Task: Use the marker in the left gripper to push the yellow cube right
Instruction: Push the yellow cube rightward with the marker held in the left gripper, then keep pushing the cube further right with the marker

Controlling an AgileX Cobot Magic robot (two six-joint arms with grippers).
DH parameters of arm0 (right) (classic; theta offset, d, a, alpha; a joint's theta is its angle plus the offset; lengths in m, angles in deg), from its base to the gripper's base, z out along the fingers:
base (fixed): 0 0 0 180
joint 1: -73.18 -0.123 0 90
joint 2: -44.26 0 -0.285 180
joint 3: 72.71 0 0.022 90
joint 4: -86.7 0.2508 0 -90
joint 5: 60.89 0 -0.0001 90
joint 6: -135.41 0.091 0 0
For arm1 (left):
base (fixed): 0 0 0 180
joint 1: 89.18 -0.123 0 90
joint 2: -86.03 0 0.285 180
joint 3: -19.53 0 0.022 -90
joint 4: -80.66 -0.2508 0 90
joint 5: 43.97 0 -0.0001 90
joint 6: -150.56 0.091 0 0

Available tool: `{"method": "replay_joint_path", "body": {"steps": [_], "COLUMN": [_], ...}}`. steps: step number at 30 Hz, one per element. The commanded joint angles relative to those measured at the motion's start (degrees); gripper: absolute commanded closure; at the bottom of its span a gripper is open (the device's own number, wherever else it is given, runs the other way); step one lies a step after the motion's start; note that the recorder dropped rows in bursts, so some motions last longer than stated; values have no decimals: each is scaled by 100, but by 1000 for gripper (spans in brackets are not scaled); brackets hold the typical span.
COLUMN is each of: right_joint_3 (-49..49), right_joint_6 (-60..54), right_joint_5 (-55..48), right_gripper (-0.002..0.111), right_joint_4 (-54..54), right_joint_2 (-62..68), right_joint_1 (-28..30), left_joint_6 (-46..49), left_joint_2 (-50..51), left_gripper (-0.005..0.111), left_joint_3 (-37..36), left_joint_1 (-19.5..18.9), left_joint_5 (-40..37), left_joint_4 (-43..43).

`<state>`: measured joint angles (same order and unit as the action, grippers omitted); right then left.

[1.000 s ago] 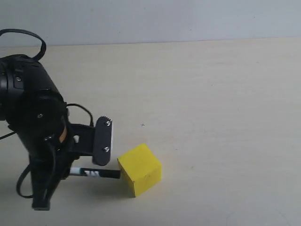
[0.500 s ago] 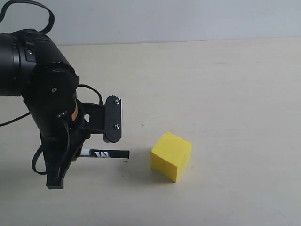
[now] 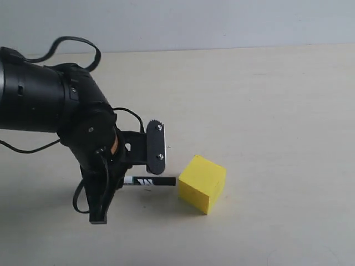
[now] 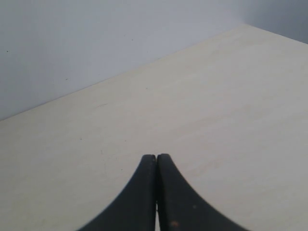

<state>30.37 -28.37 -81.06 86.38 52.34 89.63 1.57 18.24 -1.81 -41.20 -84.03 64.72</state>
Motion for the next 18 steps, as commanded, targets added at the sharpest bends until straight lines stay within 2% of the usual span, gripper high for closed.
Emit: {"method": "replay_joint_path", "body": {"steps": [1, 6, 13, 18], "right_joint_3": [-29, -29, -29, -29], "right_joint_6": [-1, -1, -1, -1], "right_joint_5": [40, 40, 40, 40], "right_gripper": [108, 108, 108, 108], "right_joint_4": [-5, -5, -5, -5], "right_joint_2": [-30, -30, -30, -30], "right_joint_1": [-17, -17, -17, -17], "left_joint_6": [-108, -139, -355, -338], "left_joint_2": [-24, -154, -307, -286], "left_gripper": [107, 107, 107, 107], "left_joint_3": [34, 34, 34, 34], "left_joint_1": [556, 641, 397, 163], "left_joint_5": [-266, -587, -836, -674], "left_joint_4": [132, 108, -236, -395]}}
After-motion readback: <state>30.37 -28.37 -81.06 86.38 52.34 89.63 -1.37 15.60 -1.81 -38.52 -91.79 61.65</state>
